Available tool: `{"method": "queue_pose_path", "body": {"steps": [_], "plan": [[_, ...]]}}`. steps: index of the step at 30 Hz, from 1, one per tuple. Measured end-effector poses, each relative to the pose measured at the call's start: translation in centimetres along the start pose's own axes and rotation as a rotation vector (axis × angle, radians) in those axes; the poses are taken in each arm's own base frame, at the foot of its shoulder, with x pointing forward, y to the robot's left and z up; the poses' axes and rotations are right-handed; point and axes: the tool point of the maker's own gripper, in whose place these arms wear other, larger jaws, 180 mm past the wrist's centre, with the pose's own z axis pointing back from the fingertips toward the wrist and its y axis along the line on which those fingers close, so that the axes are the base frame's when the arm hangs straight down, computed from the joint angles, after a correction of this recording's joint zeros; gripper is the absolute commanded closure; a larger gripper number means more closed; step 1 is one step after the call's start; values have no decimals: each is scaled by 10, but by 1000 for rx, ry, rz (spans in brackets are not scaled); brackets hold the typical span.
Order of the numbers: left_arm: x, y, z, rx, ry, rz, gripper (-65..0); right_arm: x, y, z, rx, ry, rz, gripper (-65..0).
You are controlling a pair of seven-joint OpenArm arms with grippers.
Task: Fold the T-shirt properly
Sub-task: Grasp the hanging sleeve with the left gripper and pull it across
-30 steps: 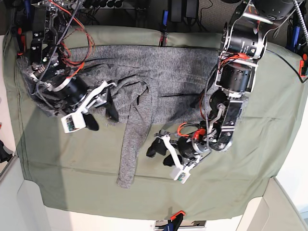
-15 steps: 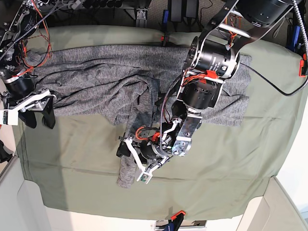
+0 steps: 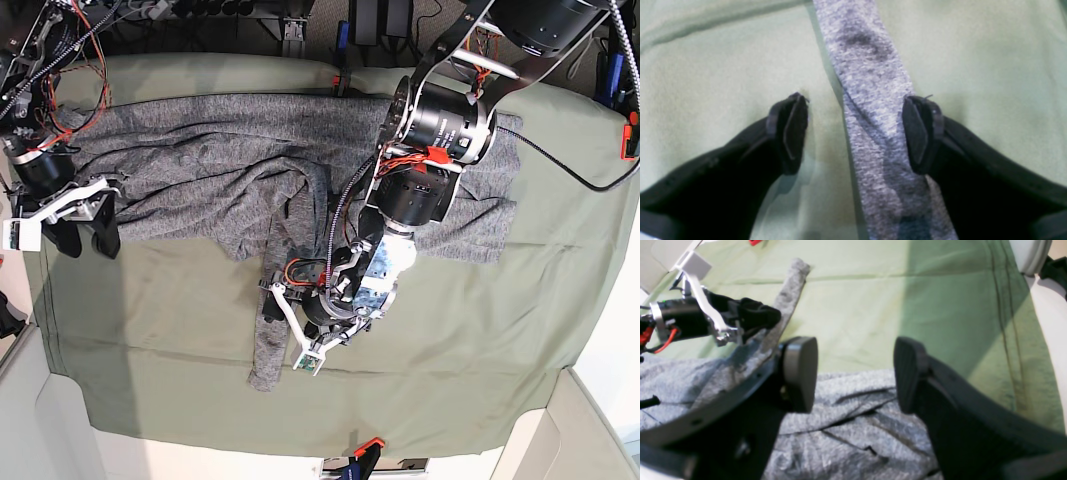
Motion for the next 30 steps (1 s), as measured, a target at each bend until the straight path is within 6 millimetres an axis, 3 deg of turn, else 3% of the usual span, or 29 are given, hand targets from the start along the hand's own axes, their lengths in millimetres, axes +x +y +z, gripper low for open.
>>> {"method": "queue_pose_path", "body": {"steps": [3, 4, 5, 9, 10, 14, 18, 24, 30], "plan": [[-6, -2, 0, -2, 2, 5, -462, 0, 0, 0, 0, 0, -1, -360], [-9, -3, 0, -5, -3, 10, -435, 0, 0, 0, 0, 0, -1, -360], [-13, -6, 0, -10, -1, 13, -378, 0, 0, 0, 0, 0, -1, -360], [-19, -15, -1, -43, -14, 2, -39, 0, 0, 0, 0, 0, -1, -360], [-18, -16, 0, -51, -27, 8, 0, 0, 0, 0, 0, 0, 0, -360], [-15, -12, 0, -43, -31, 0, 0, 0, 0, 0, 0, 0, 0, -360], [-6, 10, 12, -6, -18, -34, 0, 1, 0, 0, 0, -2, 0, -360], [25, 45, 59, 41, -79, -54, 0, 2, 0, 0, 0, -6, 0, -360], [-6, 43, 114, 44, -108, -142, 0, 1, 0, 0, -1, -6, 0, -360]]}}
